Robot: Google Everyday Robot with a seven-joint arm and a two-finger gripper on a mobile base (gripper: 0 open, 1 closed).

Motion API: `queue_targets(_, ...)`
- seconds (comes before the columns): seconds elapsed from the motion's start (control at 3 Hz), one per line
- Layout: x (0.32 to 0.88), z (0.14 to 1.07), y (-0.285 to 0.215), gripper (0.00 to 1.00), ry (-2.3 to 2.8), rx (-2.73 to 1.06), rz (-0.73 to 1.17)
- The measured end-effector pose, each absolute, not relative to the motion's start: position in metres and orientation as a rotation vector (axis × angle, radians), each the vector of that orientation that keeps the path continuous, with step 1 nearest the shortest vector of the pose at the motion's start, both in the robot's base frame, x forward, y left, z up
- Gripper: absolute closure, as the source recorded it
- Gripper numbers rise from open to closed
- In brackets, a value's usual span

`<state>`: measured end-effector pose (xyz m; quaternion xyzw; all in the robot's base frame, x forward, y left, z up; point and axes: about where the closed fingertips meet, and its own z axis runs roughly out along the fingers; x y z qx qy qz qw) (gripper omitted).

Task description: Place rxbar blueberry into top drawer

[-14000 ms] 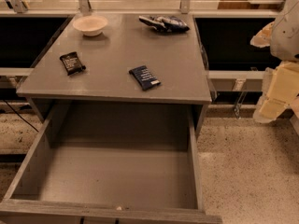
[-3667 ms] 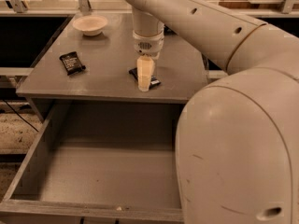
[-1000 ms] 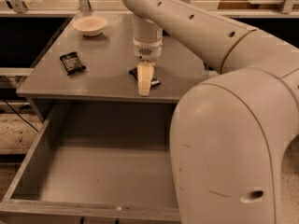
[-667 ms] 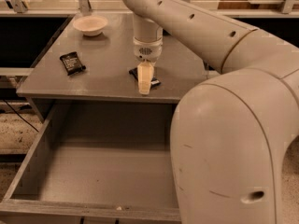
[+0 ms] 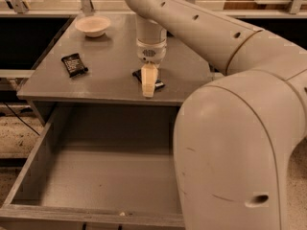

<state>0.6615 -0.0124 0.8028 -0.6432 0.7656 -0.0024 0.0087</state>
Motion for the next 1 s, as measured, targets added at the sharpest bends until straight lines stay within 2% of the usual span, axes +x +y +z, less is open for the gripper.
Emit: queue_targets(1.0, 0.654, 0.834, -0.015, 1.0, 2.379, -1.952, -0.012)
